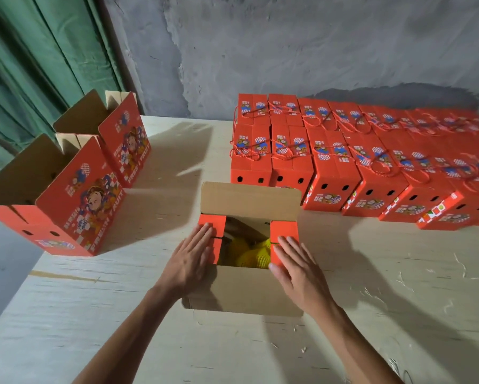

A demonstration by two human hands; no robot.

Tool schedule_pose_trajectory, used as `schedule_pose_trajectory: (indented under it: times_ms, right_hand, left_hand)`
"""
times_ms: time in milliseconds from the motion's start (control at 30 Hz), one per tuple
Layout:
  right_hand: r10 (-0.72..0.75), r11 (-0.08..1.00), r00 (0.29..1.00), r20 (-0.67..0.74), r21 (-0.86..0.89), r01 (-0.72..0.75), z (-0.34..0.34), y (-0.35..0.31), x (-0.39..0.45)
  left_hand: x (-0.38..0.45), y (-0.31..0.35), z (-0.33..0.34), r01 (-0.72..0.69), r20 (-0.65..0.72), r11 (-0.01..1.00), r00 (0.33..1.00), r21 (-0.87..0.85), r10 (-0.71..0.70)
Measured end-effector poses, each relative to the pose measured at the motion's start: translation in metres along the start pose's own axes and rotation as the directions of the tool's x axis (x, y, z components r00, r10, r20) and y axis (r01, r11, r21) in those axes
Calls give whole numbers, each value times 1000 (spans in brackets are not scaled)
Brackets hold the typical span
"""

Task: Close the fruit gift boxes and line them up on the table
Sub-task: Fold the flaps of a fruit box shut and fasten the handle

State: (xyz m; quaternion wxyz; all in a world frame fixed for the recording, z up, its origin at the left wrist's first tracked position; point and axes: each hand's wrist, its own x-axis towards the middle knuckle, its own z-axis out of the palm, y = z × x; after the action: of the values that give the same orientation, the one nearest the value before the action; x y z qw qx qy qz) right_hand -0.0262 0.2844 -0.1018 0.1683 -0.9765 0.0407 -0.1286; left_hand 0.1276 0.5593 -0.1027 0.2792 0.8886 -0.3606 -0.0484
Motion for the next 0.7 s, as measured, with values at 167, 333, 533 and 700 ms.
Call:
schedule_pose_trajectory:
  times_ms: [167,333,533,700]
  right_hand:
    - [-56,981,970,235,-167,98,-8,1,-27]
    - [-46,941,919,391,-291,171,-22,-6,-26]
    - [-5,998,915,403,62,-22,-52,-1,-19]
    - [179,873,945,275,398,-281,-73,1,8]
  left_hand:
    - [-3,-20,-16,-97,60,995,994,26,95]
    - [10,-3,-15,7,-149,1000,989,-4,-8]
    - [3,-18,-27,-21,18,978,1000,-208,26]
    - [6,-18,-40,261,259,733,959,-628,-120]
